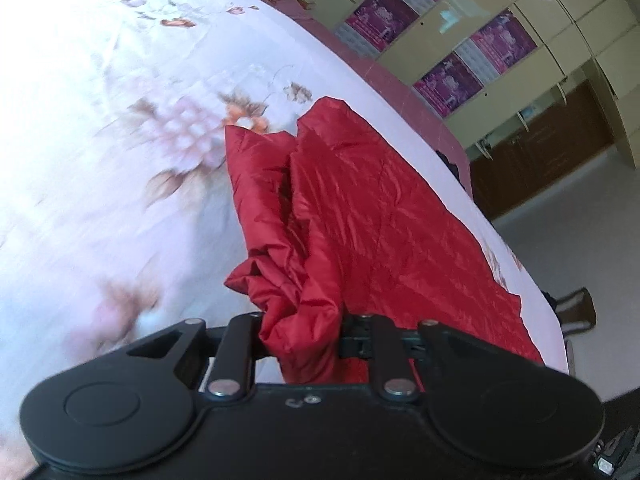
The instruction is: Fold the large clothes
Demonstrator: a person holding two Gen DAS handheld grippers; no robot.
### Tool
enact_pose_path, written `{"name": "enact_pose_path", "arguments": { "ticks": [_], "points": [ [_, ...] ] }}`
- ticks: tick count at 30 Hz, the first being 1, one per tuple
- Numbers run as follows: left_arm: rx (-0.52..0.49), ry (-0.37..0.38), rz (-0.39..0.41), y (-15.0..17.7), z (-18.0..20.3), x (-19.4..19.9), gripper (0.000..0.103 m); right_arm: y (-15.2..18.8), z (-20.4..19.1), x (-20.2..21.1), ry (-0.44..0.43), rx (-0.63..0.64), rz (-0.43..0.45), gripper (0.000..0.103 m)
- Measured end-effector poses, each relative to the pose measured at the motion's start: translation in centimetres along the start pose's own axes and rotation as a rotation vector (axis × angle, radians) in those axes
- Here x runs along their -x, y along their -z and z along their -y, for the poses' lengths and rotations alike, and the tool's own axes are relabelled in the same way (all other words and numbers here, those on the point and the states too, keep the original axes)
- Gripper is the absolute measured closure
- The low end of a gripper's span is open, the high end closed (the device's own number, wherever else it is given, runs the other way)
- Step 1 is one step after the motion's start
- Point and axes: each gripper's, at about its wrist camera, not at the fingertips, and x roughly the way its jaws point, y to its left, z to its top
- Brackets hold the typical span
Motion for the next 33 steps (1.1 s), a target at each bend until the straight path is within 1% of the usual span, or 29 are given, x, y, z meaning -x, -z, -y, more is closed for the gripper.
{"name": "enact_pose_path", "arguments": {
  "ticks": [7, 13, 16, 19, 20, 21, 22, 23, 24, 25, 26, 27, 28, 29, 30, 31, 33],
  "points": [
    [-0.006, 0.023, -0.025, 4.2, -2.9, 4.5, 0.085, 5.9, 0.2, 5.0, 0.029, 0.003, -0.009, 0.079],
    [-0.043, 0.037, -0.047, 7.7, -4.5, 7.6, 0.085, 9.6, 1.0, 8.7, 0.033, 0.018, -0.023, 0.079],
    [-0.077, 0.032, -0.044, 8.7, -4.7, 8.2, 0.085, 11.0, 1.4, 9.7, 0.036, 0.012, -0.027, 0.079],
    [-0.111, 0.012, -0.047, 9.1, -4.6, 7.8, 0.082, 11.5, 1.5, 9.5, 0.045, 0.013, -0.026, 0.079],
    [-0.119, 0.002, -0.045, 9.1, -4.5, 7.6, 0.080, 11.6, 1.6, 9.4, 0.047, 0.016, -0.024, 0.077],
    [-0.127, -0.009, -0.045, 9.0, -4.4, 7.4, 0.078, 11.7, 1.6, 9.3, 0.060, 0.019, -0.019, 0.070],
    [-0.132, -0.024, -0.043, 9.0, -4.2, 7.2, 0.076, 11.5, 1.5, 8.9, 0.074, 0.026, -0.016, 0.067],
    [-0.135, -0.037, -0.041, 9.1, -4.0, 7.1, 0.074, 11.5, 1.4, 8.8, 0.089, 0.040, -0.010, 0.062],
    [-0.143, -0.049, -0.040, 9.3, -3.8, 7.0, 0.071, 11.6, 1.3, 8.8, 0.106, 0.051, -0.003, 0.054],
    [-0.153, -0.064, -0.038, 9.2, -3.6, 6.8, 0.070, 11.4, 1.0, 8.7, 0.130, 0.061, 0.010, 0.049],
    [-0.158, -0.073, -0.037, 9.3, -3.4, 6.9, 0.068, 11.6, 1.0, 8.8, 0.146, 0.068, 0.019, 0.041],
    [-0.162, -0.086, -0.036, 9.5, -3.2, 6.9, 0.059, 11.6, 1.0, 8.9, 0.159, 0.070, 0.028, 0.035],
    [-0.167, -0.112, -0.034, 9.4, -3.0, 6.8, 0.051, 12.2, 1.3, 9.4, 0.165, 0.069, 0.038, 0.035],
    [-0.171, -0.132, -0.029, 9.5, -3.0, 6.8, 0.040, 12.3, 1.4, 9.6, 0.168, 0.068, 0.046, 0.035],
    [-0.181, -0.142, -0.023, 9.6, -3.0, 6.8, 0.036, 12.2, 1.4, 9.8, 0.174, 0.068, 0.053, 0.035],
    [-0.194, -0.150, -0.020, 9.7, -3.3, 7.0, 0.034, 12.0, 1.4, 10.1, 0.184, 0.073, 0.065, 0.035],
    [-0.208, -0.167, -0.016, 9.8, -3.3, 7.0, 0.025, 11.6, 1.2, 10.9, 0.207, 0.087, 0.096, 0.035]
  ]
}}
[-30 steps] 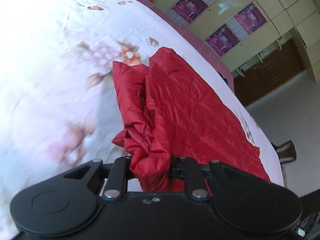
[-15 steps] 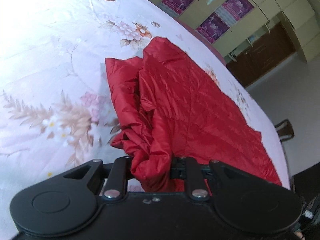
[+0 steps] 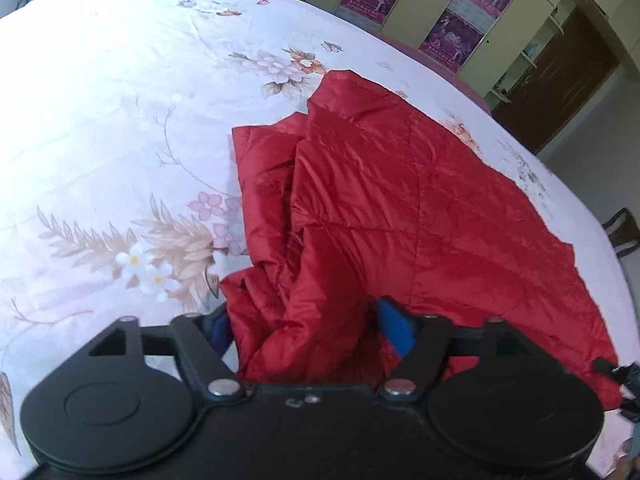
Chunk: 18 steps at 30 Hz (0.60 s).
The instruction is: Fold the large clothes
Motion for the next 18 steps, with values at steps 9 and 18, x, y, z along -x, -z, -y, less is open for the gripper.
{"name": "enact_pose_path", "arguments": {
  "ticks": [9, 18],
  "points": [
    [0.024, 0.002, -0.006, -0.7, 0.1, -0.5, 0.015, -2.9, -2.9, 3.8, -0.008, 0.094, 0.167, 0.035],
    [0.066, 0.039, 0.003, -2.1, -0.8, -1.6, 0.014, -3.0, -11.0, 0.9, -0.108, 0.264, 0.149, 0.035]
  ]
}}
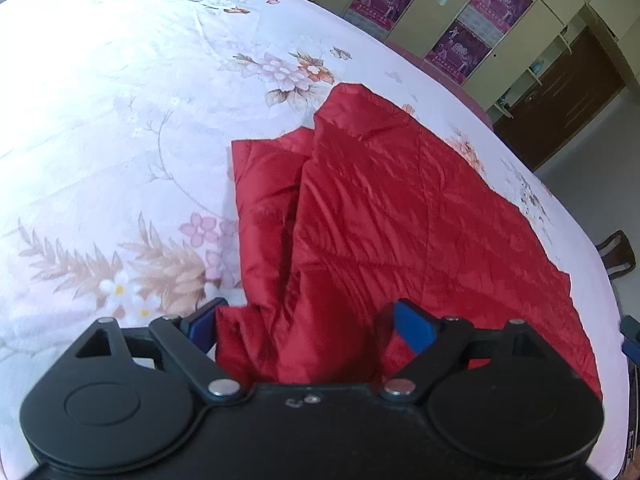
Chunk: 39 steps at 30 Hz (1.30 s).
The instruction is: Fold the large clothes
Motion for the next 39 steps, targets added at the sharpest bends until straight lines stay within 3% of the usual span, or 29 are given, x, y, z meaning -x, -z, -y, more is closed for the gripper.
{"name": "enact_pose_path", "arguments": {
  "ticks": [6, 7, 8, 9, 16, 22, 26, 30, 34, 35, 38, 39],
  "points": [
    [0.006, 0.024, 0.011, -0.9, -0.6, -0.5, 0.016, 1.0, -5.1, -5.1, -0.027, 0.146, -0.042, 0.039],
    [0.005, 0.028, 0.011, -0.9, -0.6, -0.6, 0.016, 1.4, -5.9, -6.1, -0.024, 0.178, -0.055, 0.046],
    [0.003, 0.030, 0.011, -0.9, -0.6, -0.5, 0.016, 1.7, -6.6, -6.9, -0.022, 0.200, -0.078, 0.063],
    [-0.002, 0.034, 0.012, -0.8, -0.7, -0.5, 0.017, 2.1, -7.0, -7.7, -0.021, 0.210, -0.097, 0.067],
    [0.001, 0.056, 0.017, -0.4, -1.4, 0.0, 0.023, 4.4, -7.7, -10.6, 0.001, 0.251, -0.165, 0.067],
    [0.148, 0.067, 0.001, 1.9, -3.6, 3.4, 0.024, 3.9, -8.1, -9.1, -0.037, 0.250, -0.130, 0.067],
    [0.282, 0.091, -0.019, 3.9, -4.6, 5.0, 0.021, 4.6, -8.3, -10.5, -0.035, 0.269, -0.175, 0.067],
    [0.357, 0.119, -0.013, 4.8, -3.8, 4.1, 0.021, 5.5, -8.7, -11.7, -0.033, 0.325, -0.187, 0.067],
    [0.377, 0.106, 0.055, 4.9, -2.1, 2.5, 0.021, 6.1, -8.5, -12.2, -0.064, 0.361, -0.177, 0.067],
    [0.381, 0.101, 0.075, 4.8, -1.7, 2.2, 0.022, 6.2, -8.3, -12.2, -0.076, 0.363, -0.178, 0.067],
    [0.409, 0.091, 0.106, 4.7, -0.9, 1.4, 0.047, 5.4, -7.7, -12.1, -0.114, 0.373, -0.210, 0.067],
    [0.432, 0.087, 0.114, 4.8, -0.9, 1.4, 0.049, 4.7, -7.5, -11.9, -0.134, 0.355, -0.220, 0.067]
  ]
}}
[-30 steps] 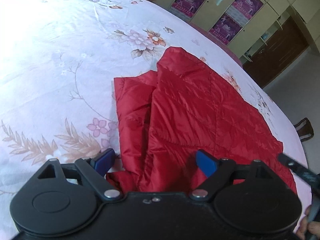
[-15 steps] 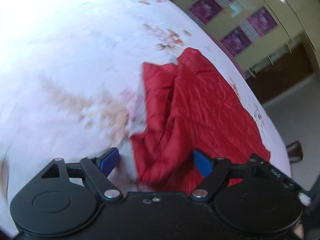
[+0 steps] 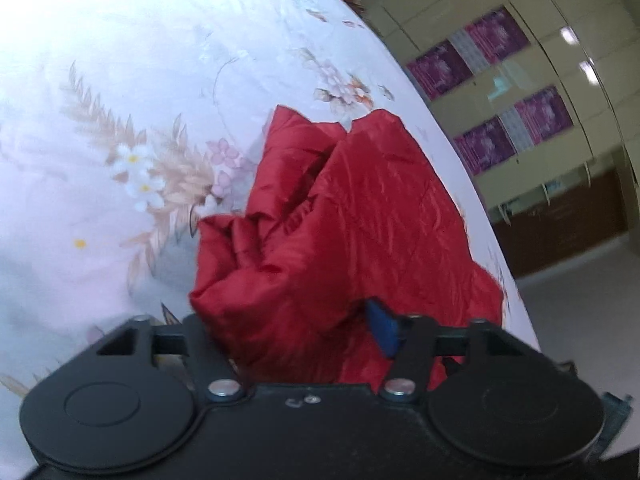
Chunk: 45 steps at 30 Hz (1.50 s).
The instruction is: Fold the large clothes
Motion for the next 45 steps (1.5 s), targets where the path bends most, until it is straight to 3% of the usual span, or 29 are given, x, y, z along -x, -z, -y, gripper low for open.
{"name": "enact_pose_path", "arguments": {
  "ticks": [3, 10, 17, 22, 25, 28, 36, 41, 45],
  "points": [
    [0.020, -0.008, 0.034, 0.5, 0.0, 0.3, 0.060, -1.0, 1.3, 1.3, -0.010, -0.016, 0.059, 0.067],
    [-0.035, -0.016, 0.099, 1.2, 1.3, 1.6, 0.080, -0.4, 1.2, -1.8, -0.031, 0.053, 0.007, 0.067],
    [-0.253, -0.019, 0.168, 1.7, 5.7, 3.8, 0.086, 0.1, 1.6, -2.2, -0.054, 0.041, 0.014, 0.067],
    [-0.434, 0.051, 0.195, 2.3, 10.7, 5.9, 0.086, -0.6, 2.4, -1.3, -0.090, -0.010, -0.012, 0.067],
    [-0.551, 0.097, 0.187, 3.2, 14.2, 6.7, 0.086, -0.9, 5.0, 2.2, -0.112, -0.094, 0.045, 0.067],
    [-0.666, 0.151, 0.160, 4.8, 17.6, 7.0, 0.086, 0.0, 7.9, 6.5, -0.057, -0.069, 0.101, 0.067],
    [-0.897, 0.272, 0.015, 11.6, 23.4, 3.8, 0.086, 4.9, 16.0, 11.8, 0.078, -0.214, 0.061, 0.066],
    [-1.007, 0.295, -0.094, 16.6, 24.8, 0.3, 0.086, 8.1, 18.8, 13.0, 0.123, -0.303, 0.023, 0.066],
    [-1.116, 0.269, -0.177, 20.3, 24.3, -2.6, 0.086, 10.0, 20.7, 14.2, 0.147, -0.361, 0.014, 0.066]
  ]
}}
